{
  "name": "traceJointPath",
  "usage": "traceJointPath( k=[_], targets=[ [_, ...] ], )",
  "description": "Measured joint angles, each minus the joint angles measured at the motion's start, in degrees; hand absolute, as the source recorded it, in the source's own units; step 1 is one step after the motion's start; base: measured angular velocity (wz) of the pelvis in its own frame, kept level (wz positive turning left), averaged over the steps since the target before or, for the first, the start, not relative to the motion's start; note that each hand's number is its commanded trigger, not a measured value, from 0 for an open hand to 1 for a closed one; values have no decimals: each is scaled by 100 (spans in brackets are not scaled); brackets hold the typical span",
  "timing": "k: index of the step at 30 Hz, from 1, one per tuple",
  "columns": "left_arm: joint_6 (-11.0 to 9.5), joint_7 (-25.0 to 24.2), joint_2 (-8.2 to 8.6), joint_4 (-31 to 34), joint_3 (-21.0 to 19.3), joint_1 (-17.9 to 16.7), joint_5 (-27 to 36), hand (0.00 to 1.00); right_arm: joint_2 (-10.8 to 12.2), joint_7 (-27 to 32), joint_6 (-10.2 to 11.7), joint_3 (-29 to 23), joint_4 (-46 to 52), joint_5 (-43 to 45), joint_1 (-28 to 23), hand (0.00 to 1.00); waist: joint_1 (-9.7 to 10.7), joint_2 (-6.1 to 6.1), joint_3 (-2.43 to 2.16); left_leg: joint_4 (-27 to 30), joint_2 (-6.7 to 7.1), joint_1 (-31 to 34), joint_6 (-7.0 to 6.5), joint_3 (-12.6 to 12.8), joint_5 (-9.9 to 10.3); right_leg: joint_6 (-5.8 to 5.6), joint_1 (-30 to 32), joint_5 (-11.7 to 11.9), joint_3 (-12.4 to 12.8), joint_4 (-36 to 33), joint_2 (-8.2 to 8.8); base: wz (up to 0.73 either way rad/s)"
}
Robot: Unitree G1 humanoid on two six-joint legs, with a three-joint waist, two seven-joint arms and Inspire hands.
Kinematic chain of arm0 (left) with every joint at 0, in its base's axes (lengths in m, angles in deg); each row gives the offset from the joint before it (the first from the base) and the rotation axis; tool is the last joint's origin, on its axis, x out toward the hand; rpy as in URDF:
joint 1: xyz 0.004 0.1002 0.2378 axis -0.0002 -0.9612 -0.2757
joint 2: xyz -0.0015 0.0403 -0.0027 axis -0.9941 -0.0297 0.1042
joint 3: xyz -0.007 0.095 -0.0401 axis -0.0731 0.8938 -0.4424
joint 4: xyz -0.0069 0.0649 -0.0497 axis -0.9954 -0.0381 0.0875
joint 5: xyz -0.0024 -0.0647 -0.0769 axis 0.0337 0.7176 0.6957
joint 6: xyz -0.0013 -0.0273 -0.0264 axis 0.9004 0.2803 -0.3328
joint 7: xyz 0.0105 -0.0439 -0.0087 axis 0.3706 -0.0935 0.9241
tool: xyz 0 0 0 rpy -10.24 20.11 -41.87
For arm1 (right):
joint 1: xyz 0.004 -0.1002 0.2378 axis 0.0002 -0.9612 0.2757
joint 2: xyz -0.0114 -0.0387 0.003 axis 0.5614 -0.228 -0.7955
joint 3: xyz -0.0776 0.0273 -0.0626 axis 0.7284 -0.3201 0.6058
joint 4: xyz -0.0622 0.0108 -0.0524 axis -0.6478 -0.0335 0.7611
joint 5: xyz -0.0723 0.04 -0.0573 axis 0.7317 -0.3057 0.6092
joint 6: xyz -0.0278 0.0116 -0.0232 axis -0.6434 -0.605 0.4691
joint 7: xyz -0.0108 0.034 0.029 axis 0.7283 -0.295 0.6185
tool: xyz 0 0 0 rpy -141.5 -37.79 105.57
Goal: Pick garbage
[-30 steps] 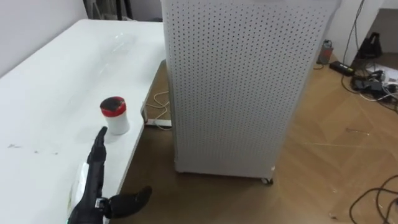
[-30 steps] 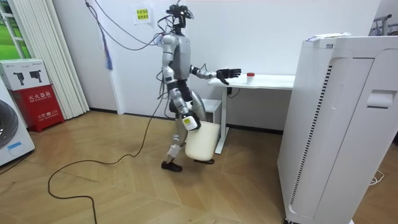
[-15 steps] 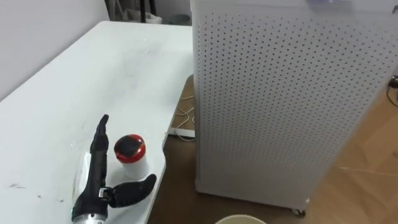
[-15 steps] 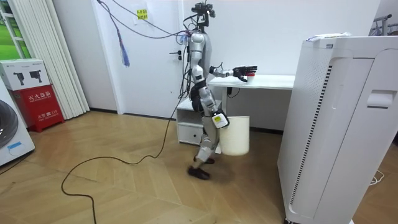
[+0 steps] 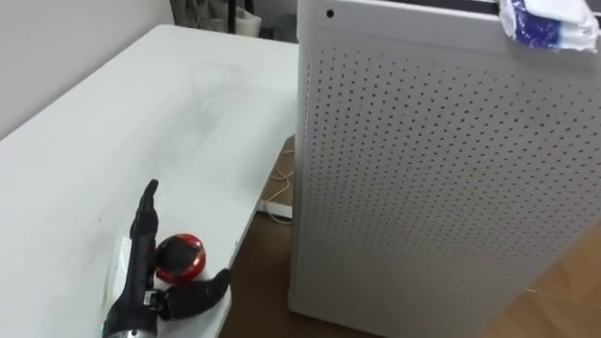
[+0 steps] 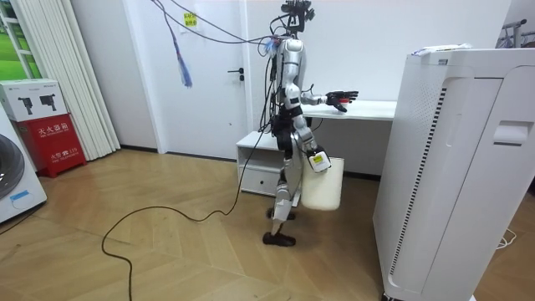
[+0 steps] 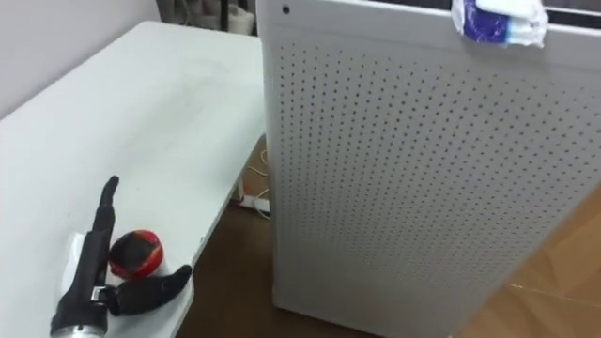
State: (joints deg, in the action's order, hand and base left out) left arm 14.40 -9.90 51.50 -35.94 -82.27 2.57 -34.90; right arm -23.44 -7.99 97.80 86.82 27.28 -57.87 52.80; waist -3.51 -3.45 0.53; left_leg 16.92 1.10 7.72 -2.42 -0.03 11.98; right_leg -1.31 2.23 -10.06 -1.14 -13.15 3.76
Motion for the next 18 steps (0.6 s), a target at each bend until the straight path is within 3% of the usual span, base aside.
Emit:
traceJointPath(
  k=[1,5,10,18],
  targets=[
    [2,9,4,-1,65,-8,-12,100,9,-21,-65,1,-44,56,17,100,-114,-50,-22,13,-20,-15,-40,223,-79,-86,26,-27,-65,4,25,27],
    [58,72,-32,-21,84,-186,18,100,12,-78,-70,5,-8,229,125,100,-169,-33,-3,-58,31,-203,-42,231,-79,-94,-149,40,-524,213,38,-11],
    [60,73,-20,-36,145,-234,20,100,5,-51,-122,12,6,327,135,100,0,8,14,-153,36,-262,-37,135,-83,-90,-288,42,-560,337,-3,4],
    [61,-29,-8,-34,292,-245,254,100,-3,-59,-137,4,30,357,164,100,22,12,20,-164,1,-315,-31,211,-81,-74,-225,52,-543,198,-31,-7]
  ],
)
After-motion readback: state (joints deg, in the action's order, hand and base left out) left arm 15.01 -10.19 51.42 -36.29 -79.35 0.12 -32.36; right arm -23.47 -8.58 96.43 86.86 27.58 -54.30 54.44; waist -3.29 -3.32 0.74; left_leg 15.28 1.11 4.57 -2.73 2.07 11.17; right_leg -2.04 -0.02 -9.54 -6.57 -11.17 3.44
